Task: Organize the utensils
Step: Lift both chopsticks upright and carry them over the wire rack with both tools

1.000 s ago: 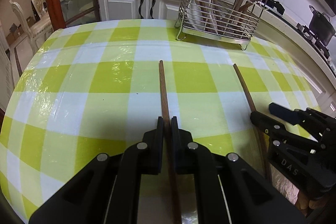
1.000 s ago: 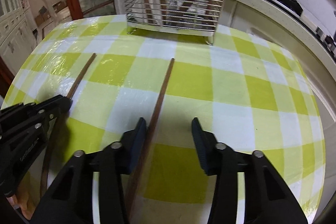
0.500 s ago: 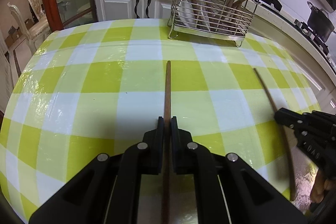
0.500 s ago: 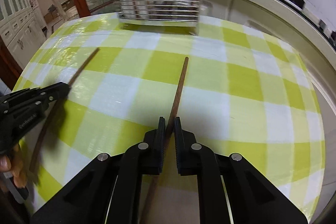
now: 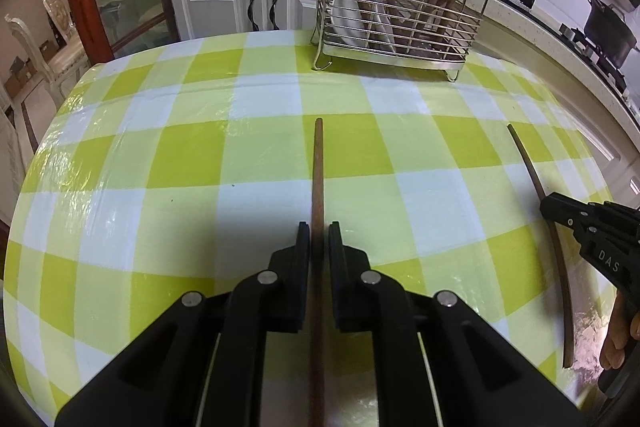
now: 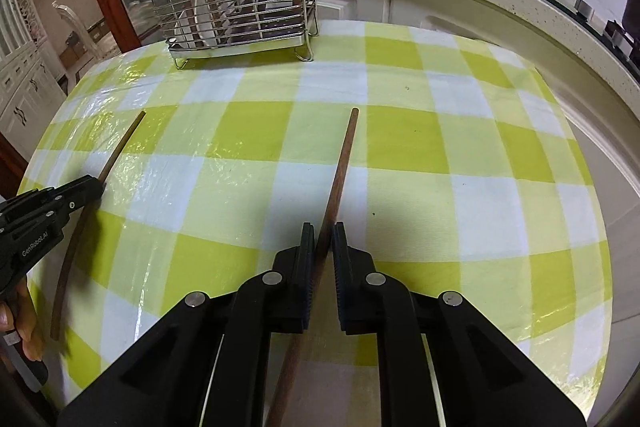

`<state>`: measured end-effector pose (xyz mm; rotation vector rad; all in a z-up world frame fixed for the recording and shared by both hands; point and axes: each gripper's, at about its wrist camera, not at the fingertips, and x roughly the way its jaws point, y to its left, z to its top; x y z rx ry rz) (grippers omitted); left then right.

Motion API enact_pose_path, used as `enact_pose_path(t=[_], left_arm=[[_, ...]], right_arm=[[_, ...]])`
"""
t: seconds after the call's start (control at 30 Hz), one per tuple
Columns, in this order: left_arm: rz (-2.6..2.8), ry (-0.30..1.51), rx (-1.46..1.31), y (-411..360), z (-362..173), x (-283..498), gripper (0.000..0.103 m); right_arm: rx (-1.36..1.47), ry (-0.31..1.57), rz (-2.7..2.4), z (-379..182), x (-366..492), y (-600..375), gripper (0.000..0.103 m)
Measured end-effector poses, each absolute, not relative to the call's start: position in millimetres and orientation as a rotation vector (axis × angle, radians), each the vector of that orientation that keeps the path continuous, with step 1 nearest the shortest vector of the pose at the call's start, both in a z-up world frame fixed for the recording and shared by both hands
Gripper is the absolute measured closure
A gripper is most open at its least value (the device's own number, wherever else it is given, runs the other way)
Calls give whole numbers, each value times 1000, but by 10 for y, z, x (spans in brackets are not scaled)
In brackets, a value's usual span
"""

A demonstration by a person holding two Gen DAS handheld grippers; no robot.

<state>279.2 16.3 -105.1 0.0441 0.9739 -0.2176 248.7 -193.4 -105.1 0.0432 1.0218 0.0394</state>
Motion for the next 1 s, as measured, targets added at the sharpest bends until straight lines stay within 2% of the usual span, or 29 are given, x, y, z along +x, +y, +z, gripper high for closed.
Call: enact_pose_path(t=[0.47,1.0], left_arm=[[-228,963,28,186,-1008,2767,97],[-235,796,-44,259,-363,2479,97]], right_arm=[[40,991,45,-1029,2447,-1933,95],[77,843,57,-385,2175,-2029,97]])
